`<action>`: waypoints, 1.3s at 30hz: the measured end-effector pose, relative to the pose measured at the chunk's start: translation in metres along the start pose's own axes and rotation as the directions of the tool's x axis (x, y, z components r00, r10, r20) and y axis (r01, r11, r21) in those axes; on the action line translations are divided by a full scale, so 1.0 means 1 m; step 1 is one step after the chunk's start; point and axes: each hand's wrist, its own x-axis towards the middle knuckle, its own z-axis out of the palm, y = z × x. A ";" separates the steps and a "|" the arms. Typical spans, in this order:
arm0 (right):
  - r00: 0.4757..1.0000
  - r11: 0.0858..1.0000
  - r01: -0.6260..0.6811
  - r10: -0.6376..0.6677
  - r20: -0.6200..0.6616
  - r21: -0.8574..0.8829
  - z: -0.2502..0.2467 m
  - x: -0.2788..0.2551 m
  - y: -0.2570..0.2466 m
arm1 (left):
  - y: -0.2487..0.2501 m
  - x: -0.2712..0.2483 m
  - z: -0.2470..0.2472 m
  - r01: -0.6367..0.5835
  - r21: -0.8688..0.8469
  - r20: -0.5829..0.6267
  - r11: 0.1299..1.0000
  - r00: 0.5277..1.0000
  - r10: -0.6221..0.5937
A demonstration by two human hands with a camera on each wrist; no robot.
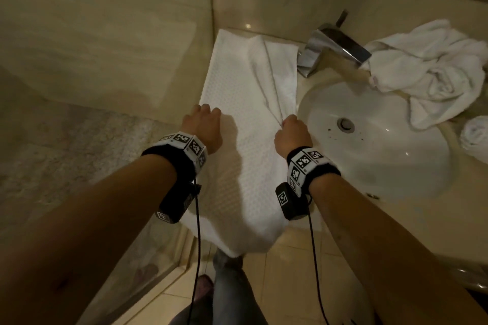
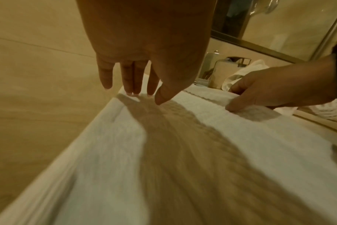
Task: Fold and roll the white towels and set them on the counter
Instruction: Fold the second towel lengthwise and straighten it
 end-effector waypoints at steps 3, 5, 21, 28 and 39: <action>1.000 1.000 0.004 -0.004 -0.021 0.016 -0.009 0.036 -0.005 | 0.001 0.039 -0.016 0.004 0.021 0.008 1.000 1.000 -0.005; 1.000 1.000 0.010 -0.010 -0.026 0.021 -0.018 0.062 -0.009 | 0.005 0.066 -0.028 0.003 0.026 0.026 1.000 1.000 -0.003; 0.969 0.955 0.192 -0.220 -0.108 -0.224 -0.080 0.174 -0.060 | 0.024 0.212 -0.061 0.027 0.075 0.070 0.997 0.997 -0.032; 0.954 0.862 0.235 -0.293 -0.063 -0.450 -0.075 0.213 -0.083 | 0.017 0.249 -0.069 -0.014 0.050 0.043 0.999 0.999 0.011; 0.990 0.774 0.141 -0.102 0.098 -0.617 -0.076 0.235 -0.092 | 0.005 0.267 -0.084 -0.052 0.318 0.069 0.947 0.997 0.031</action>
